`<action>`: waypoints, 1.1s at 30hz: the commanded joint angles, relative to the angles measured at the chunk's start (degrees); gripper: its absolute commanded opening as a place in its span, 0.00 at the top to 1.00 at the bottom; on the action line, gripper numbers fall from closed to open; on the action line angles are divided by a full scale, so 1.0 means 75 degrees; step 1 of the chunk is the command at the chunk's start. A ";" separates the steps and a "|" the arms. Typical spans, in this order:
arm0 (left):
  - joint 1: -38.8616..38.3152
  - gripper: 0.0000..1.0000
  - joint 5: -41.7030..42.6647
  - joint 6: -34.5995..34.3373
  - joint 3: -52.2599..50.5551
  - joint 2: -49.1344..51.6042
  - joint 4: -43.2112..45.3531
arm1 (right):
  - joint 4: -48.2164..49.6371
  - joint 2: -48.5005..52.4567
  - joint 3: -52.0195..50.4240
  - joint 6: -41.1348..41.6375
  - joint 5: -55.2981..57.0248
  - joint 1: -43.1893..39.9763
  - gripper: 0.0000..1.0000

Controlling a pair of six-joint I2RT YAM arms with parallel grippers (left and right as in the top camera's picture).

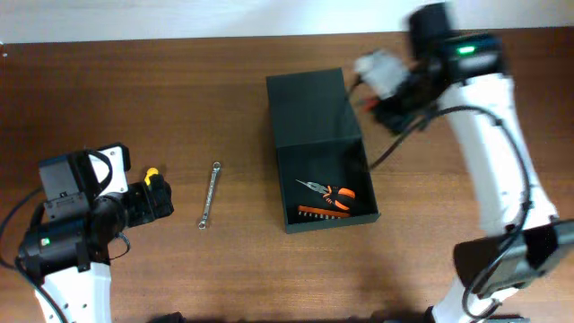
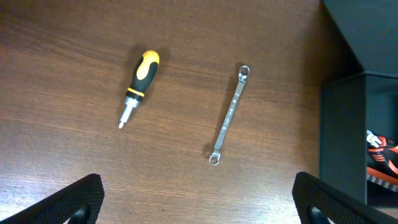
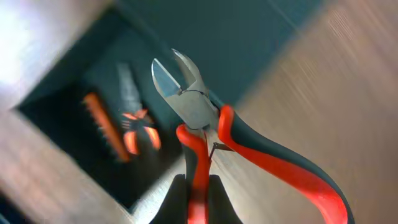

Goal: Pack container
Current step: 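Carry the cutters with the right gripper into the box and release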

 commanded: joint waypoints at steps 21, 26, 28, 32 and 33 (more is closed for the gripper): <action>0.0047 0.01 -0.0052 0.0119 0.0128 -0.0198 0.0137 | 0.2107 0.1629 -0.3485 -0.0906 -0.0268 0.1926 0.78; 0.0047 0.01 -0.0052 0.0122 0.0134 -0.0201 0.0140 | 0.1964 0.1615 -0.3194 -0.0635 -0.0230 0.1920 0.23; 0.0026 0.01 -0.0041 0.0198 0.0268 -0.0198 0.0079 | 0.1562 0.1597 -0.2669 -0.0391 -0.0221 0.1915 0.08; -0.0338 0.01 -0.0044 0.0460 0.0883 -0.0166 -0.0207 | 0.0216 0.1524 -0.0694 0.0085 0.0294 0.1906 0.01; -0.0475 0.01 -0.0058 0.0475 0.1037 -0.0137 -0.0280 | 0.0012 0.1504 -0.0265 0.0230 0.0475 0.1883 0.01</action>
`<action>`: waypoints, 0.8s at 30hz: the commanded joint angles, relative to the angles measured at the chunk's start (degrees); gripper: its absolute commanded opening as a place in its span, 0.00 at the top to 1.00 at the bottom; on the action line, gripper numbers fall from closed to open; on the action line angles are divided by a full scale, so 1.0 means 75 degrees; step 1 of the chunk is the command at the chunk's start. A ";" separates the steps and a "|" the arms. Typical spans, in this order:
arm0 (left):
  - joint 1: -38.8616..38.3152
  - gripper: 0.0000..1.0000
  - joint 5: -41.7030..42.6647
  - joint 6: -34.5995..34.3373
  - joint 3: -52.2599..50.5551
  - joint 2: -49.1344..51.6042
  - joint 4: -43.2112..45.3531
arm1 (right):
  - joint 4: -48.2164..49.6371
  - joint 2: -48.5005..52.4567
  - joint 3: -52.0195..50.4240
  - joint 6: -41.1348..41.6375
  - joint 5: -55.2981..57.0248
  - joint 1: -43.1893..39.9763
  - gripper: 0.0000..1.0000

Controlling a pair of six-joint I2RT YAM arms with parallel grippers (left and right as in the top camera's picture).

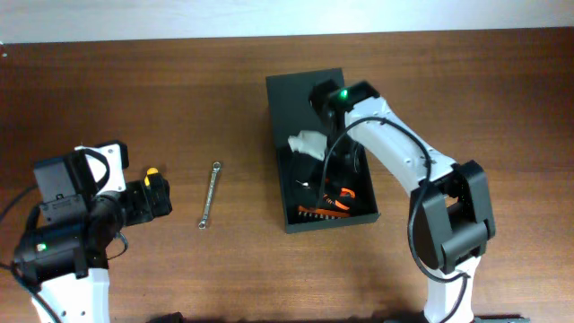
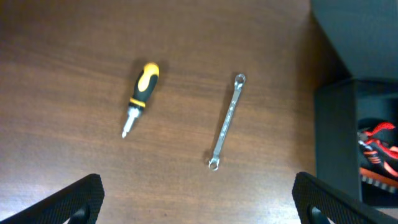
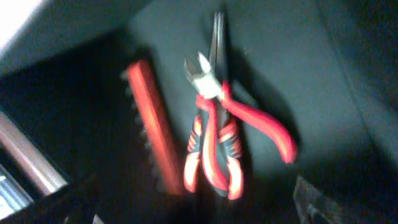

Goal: Pack container
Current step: 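Carry the cutters with the right gripper into the box and release, then lower the left gripper onto the silver wrench and grasp it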

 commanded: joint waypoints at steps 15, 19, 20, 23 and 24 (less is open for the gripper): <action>-0.2594 0.01 -0.0755 0.0667 0.1574 0.3759 -0.0676 | -0.2387 -0.0539 0.7222 0.4436 0.0941 -0.4083 0.01; -0.2594 0.01 -0.0755 0.0667 0.1574 0.5074 -0.0309 | -0.2381 -0.0507 0.6869 0.4427 0.0889 -0.4957 0.01; -0.2602 0.01 -0.0752 0.0664 0.1574 0.5246 -0.0201 | -0.2381 -0.0501 0.6776 0.4424 0.0918 -0.5059 0.01; -0.2602 0.01 -0.0752 0.0667 0.1574 0.5791 0.0224 | -0.2343 -0.0501 0.6283 0.4401 0.0941 -0.5444 0.01; -0.2602 0.01 -0.0755 0.0667 0.1574 0.5942 0.0350 | -0.2320 -0.0501 0.6067 0.4401 0.0941 -0.5572 0.01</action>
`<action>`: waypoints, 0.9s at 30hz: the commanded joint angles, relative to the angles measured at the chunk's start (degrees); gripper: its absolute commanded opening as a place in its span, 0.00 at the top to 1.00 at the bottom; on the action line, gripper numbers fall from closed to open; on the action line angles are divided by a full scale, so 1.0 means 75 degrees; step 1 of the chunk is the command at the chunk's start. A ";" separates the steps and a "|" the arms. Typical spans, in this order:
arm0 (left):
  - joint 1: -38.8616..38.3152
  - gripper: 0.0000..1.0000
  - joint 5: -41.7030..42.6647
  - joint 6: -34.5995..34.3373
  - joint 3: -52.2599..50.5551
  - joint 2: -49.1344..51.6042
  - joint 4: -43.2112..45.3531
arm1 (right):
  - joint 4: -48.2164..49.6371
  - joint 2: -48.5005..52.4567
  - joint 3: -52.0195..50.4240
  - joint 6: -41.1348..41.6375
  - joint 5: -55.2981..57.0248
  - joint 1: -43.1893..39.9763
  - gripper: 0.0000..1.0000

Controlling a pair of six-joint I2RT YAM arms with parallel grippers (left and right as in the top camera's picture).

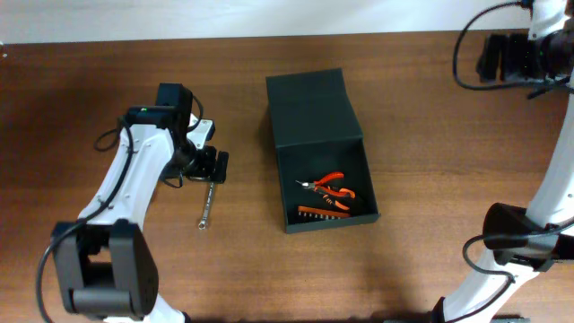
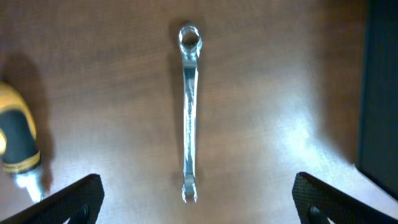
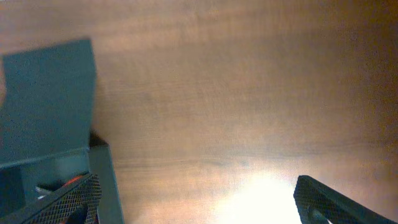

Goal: Pack container
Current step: 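Lower the left gripper onto the silver wrench and grasp it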

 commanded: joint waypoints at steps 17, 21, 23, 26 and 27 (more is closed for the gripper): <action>-0.0032 0.01 -0.0600 0.0143 0.0035 0.1906 0.0883 | 0.0918 0.0017 -0.2343 0.0064 -0.0067 -0.0600 0.01; -0.0032 0.01 -0.0600 0.0140 0.0032 0.2101 0.0927 | 0.0918 0.0017 -0.2343 0.0064 -0.0067 -0.0600 0.01; -0.0032 0.01 -0.0606 0.0117 0.0026 0.2189 0.0921 | 0.0918 0.0017 -0.2343 0.0064 -0.0067 -0.0600 0.01; -0.0032 0.01 -0.0758 0.0117 0.0000 0.2259 0.0909 | 0.0915 0.0017 -0.2343 0.0064 -0.0067 -0.0600 0.01; -0.0032 0.02 -0.0863 0.0114 -0.0050 0.2259 0.0909 | 0.0906 0.0017 -0.2343 0.0064 -0.0070 -0.0600 0.01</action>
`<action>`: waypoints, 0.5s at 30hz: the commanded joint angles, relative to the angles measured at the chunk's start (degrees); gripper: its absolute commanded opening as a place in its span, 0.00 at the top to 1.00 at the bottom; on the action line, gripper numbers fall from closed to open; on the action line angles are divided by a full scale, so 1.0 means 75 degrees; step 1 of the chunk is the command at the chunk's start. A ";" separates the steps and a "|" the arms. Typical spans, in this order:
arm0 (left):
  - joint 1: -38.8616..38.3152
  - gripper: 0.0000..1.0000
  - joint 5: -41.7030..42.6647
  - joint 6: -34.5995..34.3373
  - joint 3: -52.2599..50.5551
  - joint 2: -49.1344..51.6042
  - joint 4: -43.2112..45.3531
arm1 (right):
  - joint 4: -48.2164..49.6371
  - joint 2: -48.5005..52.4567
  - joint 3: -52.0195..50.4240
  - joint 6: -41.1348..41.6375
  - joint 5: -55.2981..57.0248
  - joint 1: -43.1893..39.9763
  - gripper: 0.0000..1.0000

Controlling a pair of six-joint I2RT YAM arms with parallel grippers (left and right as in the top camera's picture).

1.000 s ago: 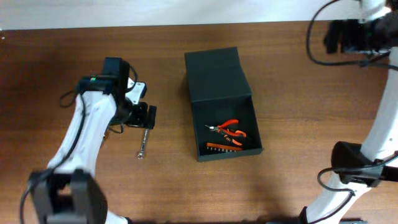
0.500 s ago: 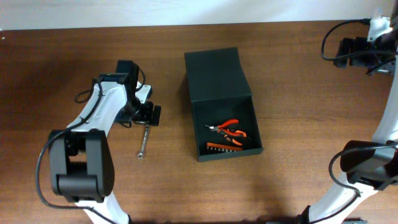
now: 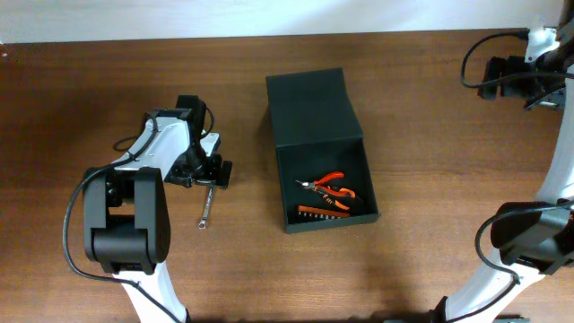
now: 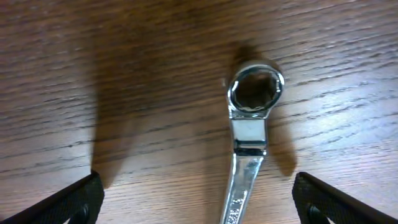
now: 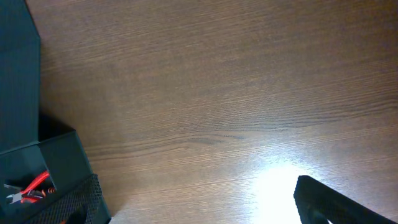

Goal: Pack container
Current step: 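Lower the left gripper onto the silver wrench and grasp it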

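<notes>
A silver wrench lies on the wooden table left of the dark open box. My left gripper hangs open low over the wrench's upper ring end, its fingertips astride the shaft with nothing gripped. In the box lie red-handled cutters and an orange bit holder. At the far right back corner my right gripper stands open and empty. The right wrist view shows the box corner at its left edge. The yellow screwdriver is out of view.
The box's lid lies flat behind the box, toward the table's back edge. My left arm reaches across the table's left part. Bare wood lies beneath the right gripper.
My left gripper has come down much closer to the table, now just over the wrench's ring end. The right gripper has shifted slightly at the far right corner. Both stay open.
First my right gripper held the red-handled cutters beside the box while the left hung open at the table's left. Then the cutters lay in the box, released. Later the right arm stood at the far right corner and the left gripper above the wrench, now low over it.
</notes>
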 commanded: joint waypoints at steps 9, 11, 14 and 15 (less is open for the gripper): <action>-0.0096 0.35 -0.0227 0.0096 -0.0195 0.0195 -0.0035 | -0.0006 0.0012 -0.0035 0.0064 -0.0044 -0.0020 0.01; -0.0157 0.45 -0.0224 0.0096 -0.0195 0.0195 -0.0035 | -0.0006 0.0012 -0.0035 0.0064 -0.0044 -0.0020 0.01; -0.0289 0.70 -0.0227 0.0099 -0.0195 0.0195 -0.0032 | -0.0009 0.0012 -0.0035 0.0064 -0.0044 -0.0020 0.01; -0.0364 0.75 -0.0227 0.0096 -0.0195 0.0195 -0.0032 | -0.0012 0.0012 -0.0035 0.0067 -0.0044 -0.0020 0.01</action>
